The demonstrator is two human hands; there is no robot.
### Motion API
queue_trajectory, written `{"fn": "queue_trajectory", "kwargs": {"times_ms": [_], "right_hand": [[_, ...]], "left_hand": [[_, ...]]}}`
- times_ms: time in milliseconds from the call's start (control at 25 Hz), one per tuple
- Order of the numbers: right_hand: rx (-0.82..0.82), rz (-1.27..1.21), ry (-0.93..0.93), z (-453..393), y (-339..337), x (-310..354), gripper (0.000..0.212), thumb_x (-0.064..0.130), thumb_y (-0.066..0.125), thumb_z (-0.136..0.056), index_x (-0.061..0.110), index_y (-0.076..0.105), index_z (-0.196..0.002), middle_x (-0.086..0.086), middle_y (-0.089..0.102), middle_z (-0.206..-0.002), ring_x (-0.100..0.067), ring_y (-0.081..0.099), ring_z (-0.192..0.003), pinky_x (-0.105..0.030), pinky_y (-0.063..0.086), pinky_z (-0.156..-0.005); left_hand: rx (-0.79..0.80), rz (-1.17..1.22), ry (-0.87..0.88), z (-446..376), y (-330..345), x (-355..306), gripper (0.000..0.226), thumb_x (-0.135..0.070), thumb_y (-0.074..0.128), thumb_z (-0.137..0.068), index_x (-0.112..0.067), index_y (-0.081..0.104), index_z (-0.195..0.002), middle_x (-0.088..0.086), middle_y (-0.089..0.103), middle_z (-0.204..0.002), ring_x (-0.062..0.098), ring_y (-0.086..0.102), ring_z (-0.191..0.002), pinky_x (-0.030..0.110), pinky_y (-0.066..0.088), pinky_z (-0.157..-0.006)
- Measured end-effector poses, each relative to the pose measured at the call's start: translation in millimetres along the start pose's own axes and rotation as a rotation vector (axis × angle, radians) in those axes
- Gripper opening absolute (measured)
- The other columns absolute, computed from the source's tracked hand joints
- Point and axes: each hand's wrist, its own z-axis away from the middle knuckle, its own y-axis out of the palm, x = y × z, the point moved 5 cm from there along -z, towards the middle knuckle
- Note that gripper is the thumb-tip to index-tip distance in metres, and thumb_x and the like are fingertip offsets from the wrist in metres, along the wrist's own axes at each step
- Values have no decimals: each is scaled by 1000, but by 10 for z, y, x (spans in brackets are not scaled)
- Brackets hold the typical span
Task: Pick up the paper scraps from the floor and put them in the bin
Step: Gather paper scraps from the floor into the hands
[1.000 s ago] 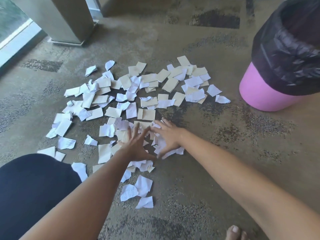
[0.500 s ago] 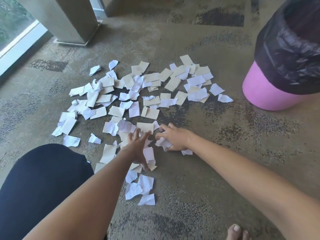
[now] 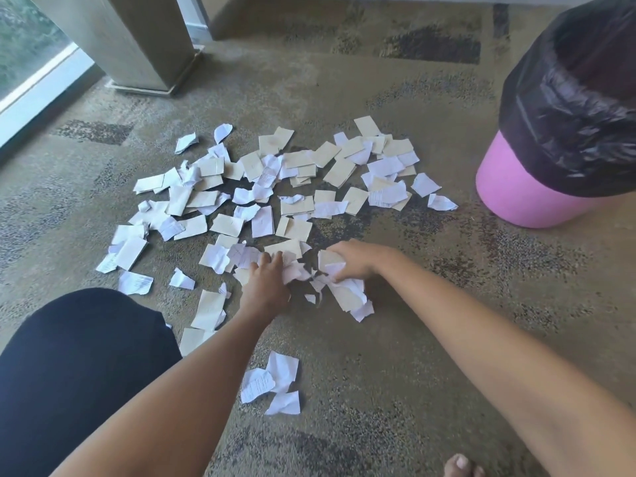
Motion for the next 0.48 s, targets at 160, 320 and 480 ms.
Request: {"fn": "queue_trajectory", "kwargs": {"times_ms": [160, 320, 480], "right_hand": [[-163, -206, 70, 83, -310, -146, 74, 38, 71, -86, 17, 37, -148, -4, 46, -147, -24, 46, -131, -30, 37, -92], [-336, -554, 55, 187, -755, -166, 48, 36, 73, -86, 20, 53, -126, 11, 62, -109, -17, 58, -107, -25, 43, -78], [-546, -769, -22, 385, -1264, -203, 69, 50, 77, -74, 17, 55, -131, 5, 65, -125, -15, 60, -117, -36, 47, -100]], "left_hand": [[-138, 344, -31, -84, -280, -219, 47, 3, 51, -80, -7, 47, -126, 14, 48, -121, 38, 50, -112, 51, 46, -94], [-174, 651, -164, -111, -592, -484, 34, 6, 47, -78, -12, 49, -107, 8, 56, -98, 26, 57, -80, 32, 49, -60], [-203, 936, -224, -150, -754, -758, 25, 6, 45, -79, -11, 48, -97, 4, 52, -82, 22, 51, -65, 28, 39, -47]]}}
